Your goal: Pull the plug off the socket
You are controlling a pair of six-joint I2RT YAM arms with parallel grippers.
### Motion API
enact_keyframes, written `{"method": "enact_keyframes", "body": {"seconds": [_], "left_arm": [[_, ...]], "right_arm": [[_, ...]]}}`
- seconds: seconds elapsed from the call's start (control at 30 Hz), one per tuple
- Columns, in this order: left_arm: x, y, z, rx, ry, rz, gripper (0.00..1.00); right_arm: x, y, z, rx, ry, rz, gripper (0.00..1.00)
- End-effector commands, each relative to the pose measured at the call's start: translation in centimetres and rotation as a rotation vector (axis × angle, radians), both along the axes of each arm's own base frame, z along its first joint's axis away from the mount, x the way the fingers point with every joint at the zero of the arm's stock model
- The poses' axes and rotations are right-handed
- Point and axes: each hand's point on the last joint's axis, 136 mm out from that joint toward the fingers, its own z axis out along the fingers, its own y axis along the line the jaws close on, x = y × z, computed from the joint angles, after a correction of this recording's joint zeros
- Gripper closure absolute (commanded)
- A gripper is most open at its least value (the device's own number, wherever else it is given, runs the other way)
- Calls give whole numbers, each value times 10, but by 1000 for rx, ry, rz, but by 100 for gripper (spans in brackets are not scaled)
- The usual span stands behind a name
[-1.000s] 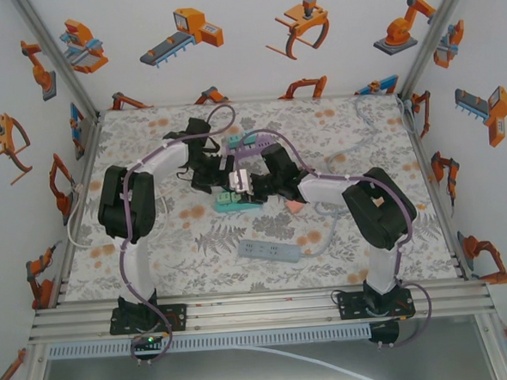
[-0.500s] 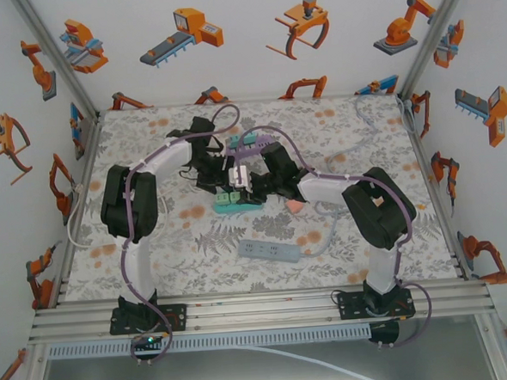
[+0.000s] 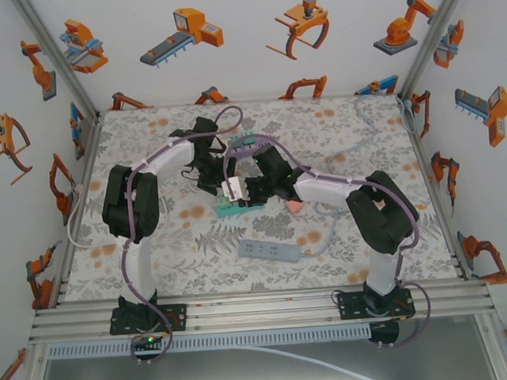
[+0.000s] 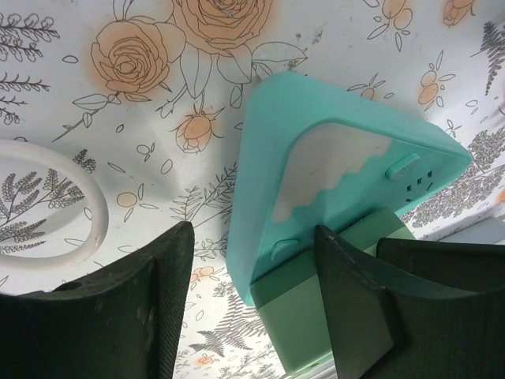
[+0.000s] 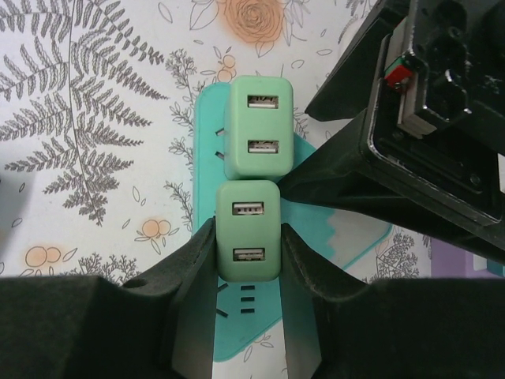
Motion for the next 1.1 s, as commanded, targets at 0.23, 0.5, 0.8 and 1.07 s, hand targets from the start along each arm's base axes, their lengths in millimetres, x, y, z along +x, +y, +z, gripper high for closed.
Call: {"method": "enact_keyframes", "body": {"seconds": [0.23,0.5,0.8,1.07], "left_arm": [[10,31,-29,217,-56,-1,41],[11,34,-32,276,-87,-19,41],[12,39,-36,305,-96,-19,39],[12,42,-40,344,-103,-31,39]], "right_arm": [[-13,4,42,43,-69,50,100],[-11,5,78,209,-13,21,100],[-9,1,79,223,-34,10,100],[-3,-5,82,271,-6,-7,100]]}}
